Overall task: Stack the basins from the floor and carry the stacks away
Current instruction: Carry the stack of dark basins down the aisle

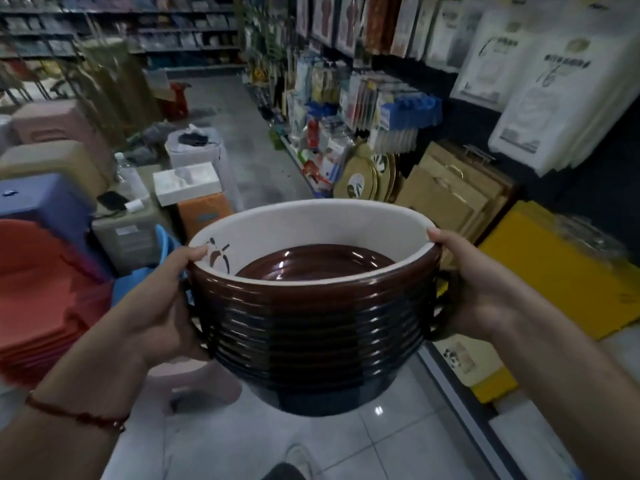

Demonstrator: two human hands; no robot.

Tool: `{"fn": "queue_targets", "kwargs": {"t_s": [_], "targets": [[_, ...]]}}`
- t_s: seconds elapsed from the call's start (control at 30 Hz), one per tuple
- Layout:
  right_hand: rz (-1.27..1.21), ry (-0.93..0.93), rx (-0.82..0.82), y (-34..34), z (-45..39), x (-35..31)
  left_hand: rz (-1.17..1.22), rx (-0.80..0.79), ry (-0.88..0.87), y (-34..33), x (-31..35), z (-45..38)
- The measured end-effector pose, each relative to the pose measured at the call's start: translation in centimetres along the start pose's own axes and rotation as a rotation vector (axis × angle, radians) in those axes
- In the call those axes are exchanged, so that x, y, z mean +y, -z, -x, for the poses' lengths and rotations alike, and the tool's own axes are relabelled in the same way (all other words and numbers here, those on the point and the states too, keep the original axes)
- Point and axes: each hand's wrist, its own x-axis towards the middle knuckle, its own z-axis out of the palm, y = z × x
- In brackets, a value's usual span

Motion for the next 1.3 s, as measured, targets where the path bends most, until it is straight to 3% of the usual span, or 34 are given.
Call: {"fn": "queue_targets", "kwargs": {"t_s": [0.43,0.67,0.83,1.3], "targets": [[-0.131,-0.08,0.101,2.8,-12.4,-11.6,-0.076,-0.099,0.05,-10.7,9.3,-13.2],[-0.165,-0.147,0.085,5.2,-20.6,-19.5,-0.085,-0.045,0.065,-18.6,14.3,-20.2],[-0.09,-0.173,-0.011,4.9,-28.1,-27.0,-0.015,0.11,0.048,-23.5,17.9,-24.8],[0.234,-0.086,-0.175,-3.7,-36.1,-40.6,0.247,0.236,-0.013,-22.2,24.1,-30.1]]}}
